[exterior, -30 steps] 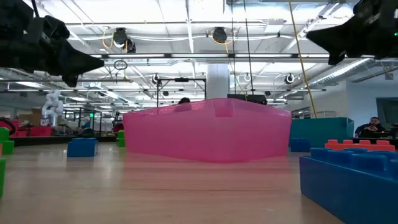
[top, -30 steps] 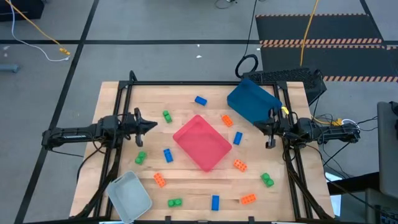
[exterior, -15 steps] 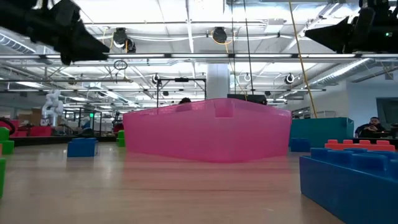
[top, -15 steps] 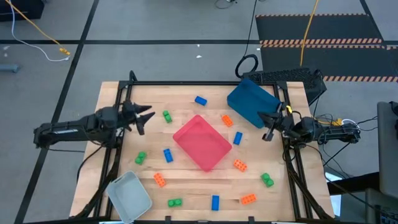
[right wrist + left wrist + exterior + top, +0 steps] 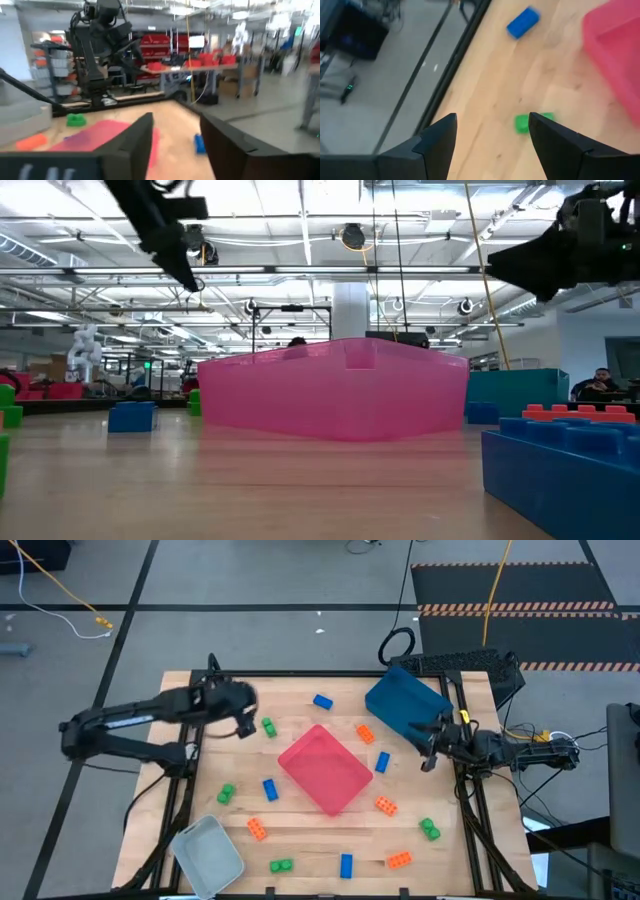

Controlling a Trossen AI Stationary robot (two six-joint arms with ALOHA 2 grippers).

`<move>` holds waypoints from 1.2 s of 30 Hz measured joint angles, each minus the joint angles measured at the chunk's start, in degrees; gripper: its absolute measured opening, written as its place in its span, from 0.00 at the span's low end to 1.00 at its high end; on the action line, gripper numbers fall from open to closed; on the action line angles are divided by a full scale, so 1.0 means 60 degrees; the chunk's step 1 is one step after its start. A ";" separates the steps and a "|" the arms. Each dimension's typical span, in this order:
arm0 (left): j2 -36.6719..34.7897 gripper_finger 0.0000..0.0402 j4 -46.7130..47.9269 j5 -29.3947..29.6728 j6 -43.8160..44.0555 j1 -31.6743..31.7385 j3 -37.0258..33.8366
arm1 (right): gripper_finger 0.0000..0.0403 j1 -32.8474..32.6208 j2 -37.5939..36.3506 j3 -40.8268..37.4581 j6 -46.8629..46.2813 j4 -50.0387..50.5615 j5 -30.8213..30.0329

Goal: Sort & place blocks by color
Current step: Put the green game piece into the gray bin

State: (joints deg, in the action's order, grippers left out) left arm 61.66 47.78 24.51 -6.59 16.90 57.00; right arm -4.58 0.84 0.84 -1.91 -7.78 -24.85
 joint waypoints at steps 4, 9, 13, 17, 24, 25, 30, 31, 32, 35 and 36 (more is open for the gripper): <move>0.1377 0.62 0.0567 0.0003 -0.0394 0.0377 0.0842 | 0.53 -0.0004 0.0000 0.0004 -0.1636 0.0470 0.1097; 0.3045 0.62 0.1544 -0.0219 -0.0852 0.0725 0.1345 | 0.62 -0.0004 0.0000 0.0002 -0.2308 0.0339 0.2152; 0.3973 0.62 0.2315 -0.0166 -0.1675 0.0691 0.1606 | 0.65 -0.0004 0.0000 0.0002 -0.2063 0.0336 0.2186; 0.4272 0.62 0.2131 -0.0093 -0.3023 0.0590 0.1616 | 0.64 -0.0004 0.0000 0.0003 -0.1509 0.0336 0.2170; 0.4854 0.62 0.1706 0.0343 -0.4996 0.0566 0.1627 | 0.65 -0.0004 0.0000 0.0000 -0.1059 0.0300 0.2125; 0.4997 0.63 0.1729 0.0342 -0.4976 0.0568 0.1627 | 0.65 -0.0004 0.0000 0.0004 -0.1015 0.0277 0.2103; 0.5632 0.67 0.1785 0.0241 -0.4817 0.0392 0.1623 | 0.65 -0.0004 0.0000 0.0004 -0.0598 0.0045 0.1815; 0.5711 0.67 0.1750 0.0223 -0.4830 0.0340 0.1623 | 0.65 -0.0004 0.0003 0.0003 -0.0514 -0.0039 0.1777; 0.5792 0.67 0.1709 0.0180 -0.4847 0.0285 0.1623 | 0.65 -0.0004 0.0001 0.0001 -0.0488 -0.0145 0.1720; 0.6083 0.67 0.1703 -0.0034 -0.4836 0.0159 0.1623 | 0.65 -0.0004 0.0000 0.0003 -0.0485 -0.0243 0.1649; 0.6167 0.67 0.1702 -0.0071 -0.4833 0.0132 0.1623 | 0.65 -0.0004 0.0000 0.0003 -0.0487 -0.0239 0.1648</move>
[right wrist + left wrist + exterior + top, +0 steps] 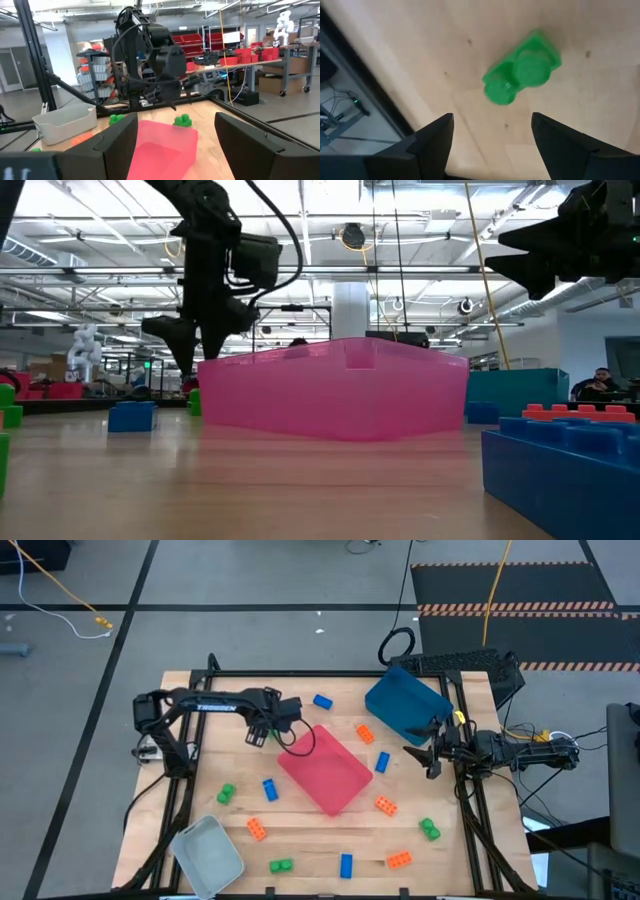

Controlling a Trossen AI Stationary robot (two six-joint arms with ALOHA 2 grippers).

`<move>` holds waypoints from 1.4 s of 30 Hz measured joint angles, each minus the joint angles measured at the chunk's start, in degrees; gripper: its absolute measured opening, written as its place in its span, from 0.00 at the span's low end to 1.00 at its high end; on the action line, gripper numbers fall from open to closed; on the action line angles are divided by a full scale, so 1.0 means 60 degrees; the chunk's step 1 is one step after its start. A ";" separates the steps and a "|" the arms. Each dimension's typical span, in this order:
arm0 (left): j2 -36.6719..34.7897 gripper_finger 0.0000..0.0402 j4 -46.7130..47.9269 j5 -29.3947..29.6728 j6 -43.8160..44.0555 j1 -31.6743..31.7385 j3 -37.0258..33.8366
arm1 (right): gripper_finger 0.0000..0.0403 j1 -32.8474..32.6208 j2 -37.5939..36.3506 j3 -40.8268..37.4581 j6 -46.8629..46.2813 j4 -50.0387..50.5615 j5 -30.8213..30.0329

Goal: Sort & place blocks by color
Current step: Put the green game piece into the gray bin

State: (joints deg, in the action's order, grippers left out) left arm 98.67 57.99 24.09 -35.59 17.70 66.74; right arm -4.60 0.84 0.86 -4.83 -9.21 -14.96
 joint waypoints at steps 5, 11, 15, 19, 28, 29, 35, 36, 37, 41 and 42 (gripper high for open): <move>0.0450 0.68 -0.0160 -0.0182 -0.0011 -0.0044 0.0000 | 0.65 0.0000 0.0000 0.0001 -0.0005 0.0000 0.0003; 0.0897 0.68 -0.0303 -0.0265 -0.0295 -0.0046 -0.0004 | 0.65 0.0000 0.0000 -0.0002 -0.0067 0.0004 0.0003; 0.1129 0.68 -0.0470 -0.0295 -0.0358 -0.0047 -0.0004 | 0.65 0.0000 0.0000 -0.0002 -0.0074 0.0018 0.0006; 0.1271 0.68 -0.0472 -0.0308 -0.0375 -0.0063 -0.0004 | 0.65 0.0000 0.0000 -0.0002 -0.0074 0.0114 0.0006; 0.1549 0.67 -0.0746 -0.0585 -0.0250 -0.0102 -0.0035 | 0.65 0.0000 0.0004 0.0000 -0.0078 0.0146 0.0006; 0.1578 0.67 -0.0791 -0.0585 -0.0270 -0.0106 -0.0033 | 0.65 0.0000 0.0004 0.0001 -0.0078 0.0146 0.0006; 0.1637 0.45 -0.0666 -0.0581 -0.0268 -0.0103 -0.0036 | 0.65 0.0000 0.0004 -0.0002 -0.0078 0.0138 0.0006; 0.1637 0.39 -0.0610 -0.0581 -0.0270 -0.0103 -0.0036 | 0.65 0.0000 0.0004 0.0000 -0.0078 0.0140 0.0006; 0.1633 0.33 -0.0568 -0.0575 -0.0271 -0.0103 -0.0035 | 0.65 0.0000 0.0007 0.0001 -0.0078 0.0142 0.0006; 0.1619 0.31 -0.0463 -0.0467 -0.0292 -0.0103 -0.0029 | 0.65 0.0000 0.0007 -0.0003 -0.0082 0.0138 0.0006; 0.1619 0.31 -0.0418 -0.0406 -0.0267 -0.0110 -0.0029 | 0.65 0.0000 0.0007 -0.0003 -0.0086 0.0135 0.0006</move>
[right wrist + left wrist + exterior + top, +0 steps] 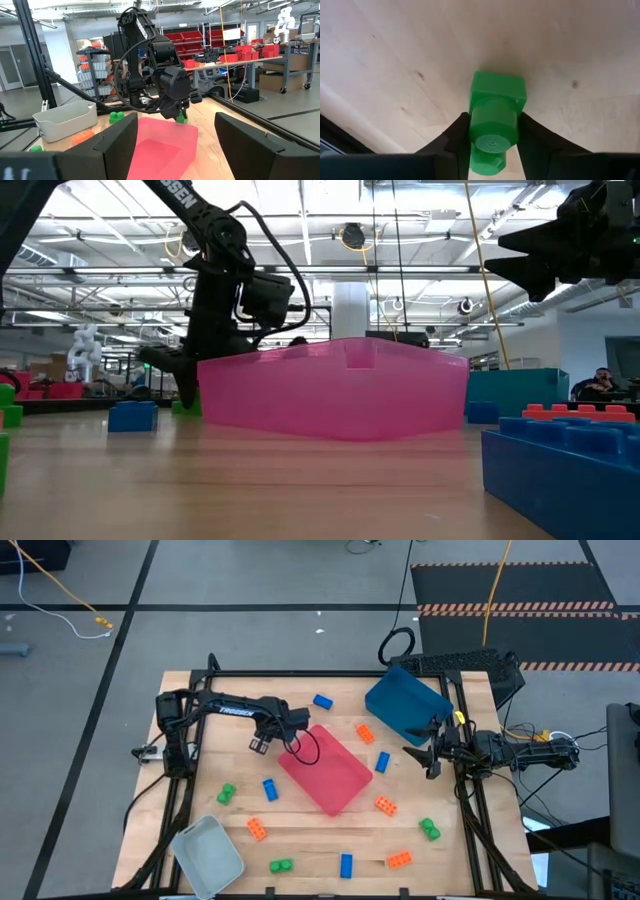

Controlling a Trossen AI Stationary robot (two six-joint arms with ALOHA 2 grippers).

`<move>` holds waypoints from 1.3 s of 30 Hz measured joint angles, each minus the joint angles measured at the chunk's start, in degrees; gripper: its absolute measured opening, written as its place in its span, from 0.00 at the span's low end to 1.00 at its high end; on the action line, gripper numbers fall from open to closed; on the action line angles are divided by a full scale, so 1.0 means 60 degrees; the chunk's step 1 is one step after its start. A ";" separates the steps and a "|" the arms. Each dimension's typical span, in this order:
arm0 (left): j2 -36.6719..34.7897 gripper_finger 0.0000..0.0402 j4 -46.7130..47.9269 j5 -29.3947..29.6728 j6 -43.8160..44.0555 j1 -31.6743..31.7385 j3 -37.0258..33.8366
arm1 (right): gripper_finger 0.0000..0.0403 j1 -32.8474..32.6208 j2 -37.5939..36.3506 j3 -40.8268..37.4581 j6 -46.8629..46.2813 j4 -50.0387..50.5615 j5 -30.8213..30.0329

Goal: Sort & place blocks by color
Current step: Put the green game piece into the gray bin

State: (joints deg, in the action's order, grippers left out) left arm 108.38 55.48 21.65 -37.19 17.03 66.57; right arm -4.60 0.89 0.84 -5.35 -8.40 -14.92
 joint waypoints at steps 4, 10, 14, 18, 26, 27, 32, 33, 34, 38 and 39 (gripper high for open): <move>-0.0054 0.30 0.0571 0.0558 0.0324 -0.0099 0.0012 | 0.65 0.0000 0.0000 0.0002 -0.0033 -0.0016 -0.0004; -0.0205 0.27 0.1891 0.0623 0.1540 -0.0174 0.0667 | 0.65 0.0003 0.0000 0.0002 -0.0029 -0.0032 -0.0021; -0.0289 0.27 0.3125 0.0330 0.2407 -0.0351 0.1485 | 0.65 0.0000 -0.0002 0.0000 0.0150 -0.0137 -0.0058; -0.0644 0.27 0.4095 -0.0292 0.3305 -0.0717 0.2210 | 0.65 0.0000 -0.0004 0.0000 0.0481 -0.0415 -0.0164; -0.2442 0.26 0.5803 -0.1210 0.5703 -0.1806 0.2630 | 0.65 0.0004 0.0004 0.0001 0.1166 -0.0898 -0.0952; -0.2680 0.26 0.5841 -0.1400 0.6123 -0.1975 0.2603 | 0.65 0.0004 0.0004 0.0002 0.1204 -0.0890 -0.0978; -0.3787 0.26 0.5820 -0.2672 0.8510 -0.3088 0.2633 | 0.65 0.0007 0.0007 0.0001 0.1372 -0.1151 -0.1016; -0.3916 0.26 0.5794 -0.2772 0.8995 -0.3365 0.2630 | 0.65 0.0004 0.0007 0.0000 0.1373 -0.1249 -0.1013; -0.4018 0.26 0.5745 -0.2829 0.9438 -0.3657 0.2629 | 0.65 0.0004 0.0011 0.0001 0.1371 -0.1356 -0.1018; -0.4251 0.26 0.5800 -0.3041 1.1115 -0.4910 0.2626 | 0.65 0.0004 0.0011 0.0001 0.1288 -0.1724 -0.1013; -0.4249 0.26 0.5765 -0.3132 1.1508 -0.5223 0.2626 | 0.65 0.0004 0.0009 0.0000 0.1174 -0.1808 -0.1013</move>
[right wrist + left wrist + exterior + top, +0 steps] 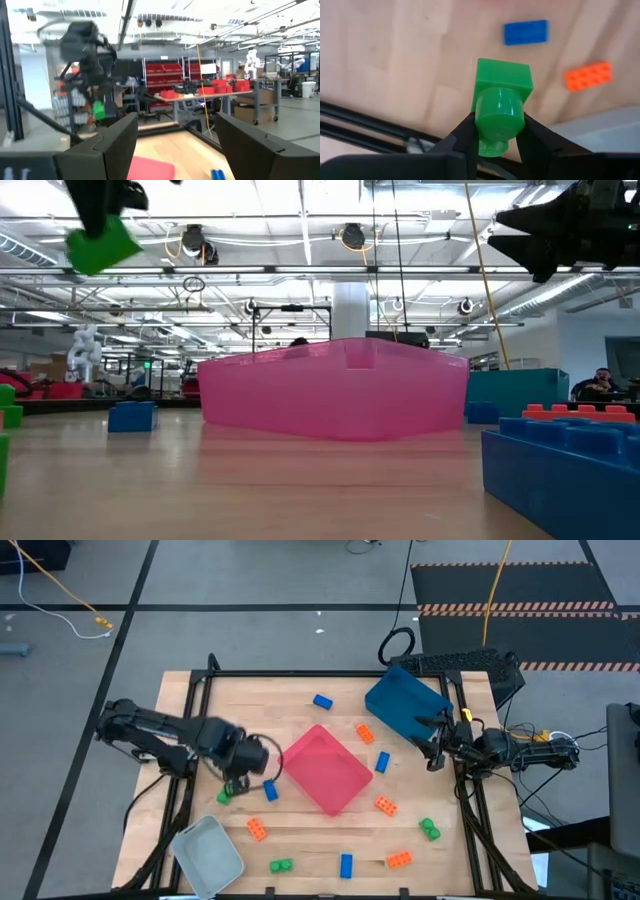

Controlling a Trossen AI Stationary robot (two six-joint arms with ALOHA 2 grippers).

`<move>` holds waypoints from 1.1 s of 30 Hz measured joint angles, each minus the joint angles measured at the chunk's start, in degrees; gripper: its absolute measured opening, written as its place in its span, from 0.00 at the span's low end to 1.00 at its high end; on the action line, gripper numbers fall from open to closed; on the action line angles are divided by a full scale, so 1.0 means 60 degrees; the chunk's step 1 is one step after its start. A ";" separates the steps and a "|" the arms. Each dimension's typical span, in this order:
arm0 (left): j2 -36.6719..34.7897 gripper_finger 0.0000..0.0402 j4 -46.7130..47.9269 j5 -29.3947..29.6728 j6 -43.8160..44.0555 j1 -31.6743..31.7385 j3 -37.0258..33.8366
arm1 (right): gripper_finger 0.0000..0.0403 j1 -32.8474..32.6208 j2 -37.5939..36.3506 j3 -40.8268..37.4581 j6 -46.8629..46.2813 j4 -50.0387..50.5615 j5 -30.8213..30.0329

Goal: Sort & place blocks by color
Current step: Put the green game piece into the gray bin

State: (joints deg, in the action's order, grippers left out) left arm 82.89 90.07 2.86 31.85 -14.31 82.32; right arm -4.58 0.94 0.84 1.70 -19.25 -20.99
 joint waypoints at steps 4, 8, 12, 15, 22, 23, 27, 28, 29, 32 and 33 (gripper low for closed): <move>0.0143 0.25 0.0015 -0.0185 0.1250 -0.1137 -0.0007 | 0.65 0.0000 -0.0001 0.0000 -0.0582 -0.0043 0.0000; 0.0181 0.17 -0.0023 -0.0211 0.2568 -0.2066 -0.0015 | 0.65 0.0000 0.0002 0.0002 -0.1320 0.0522 0.0004; 0.0178 0.17 -0.0029 -0.0308 0.3389 -0.2699 -0.0015 | 0.65 0.0000 0.0002 0.0002 -0.1690 0.0730 -0.0011; 0.0176 0.17 -0.0006 -0.0599 0.3996 -0.2992 -0.0018 | 0.65 0.0000 0.0002 0.0003 -0.1706 0.0815 -0.0011; 0.0180 0.13 -0.0260 -0.1792 0.5782 -0.3711 -0.0602 | 0.65 0.0000 0.0002 0.0004 -0.1630 0.1294 -0.0022; 0.0180 0.13 -0.0503 -0.1957 0.6040 -0.3835 -0.0739 | 0.65 0.0000 0.0002 0.0001 -0.1626 0.1352 -0.0006; 0.0187 0.13 -0.1918 -0.2603 0.6926 -0.4255 -0.1350 | 0.65 0.0000 0.0002 0.0002 -0.1633 0.1658 0.0015; 0.0187 0.13 -0.2174 -0.2805 0.7098 -0.4336 -0.1509 | 0.65 0.0000 0.0002 0.0004 -0.1531 0.1677 0.0008; 0.0187 0.12 -0.2371 -0.3019 0.7259 -0.4397 -0.1663 | 0.65 0.0001 0.0002 0.0004 -0.1389 0.1664 -0.0014; 0.0187 0.12 -0.2671 -0.3535 0.7629 -0.4528 -0.2074 | 0.65 0.0004 0.0002 0.0003 -0.0918 0.1397 -0.0040; 0.0187 0.12 -0.2671 -0.3607 0.7657 -0.4593 -0.2168 | 0.65 0.0004 0.0001 0.0000 -0.0810 0.1268 -0.0044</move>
State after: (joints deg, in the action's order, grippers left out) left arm 84.01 74.04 -18.78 77.79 -41.87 69.32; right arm -4.56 0.94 0.84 -3.16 -11.65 -21.26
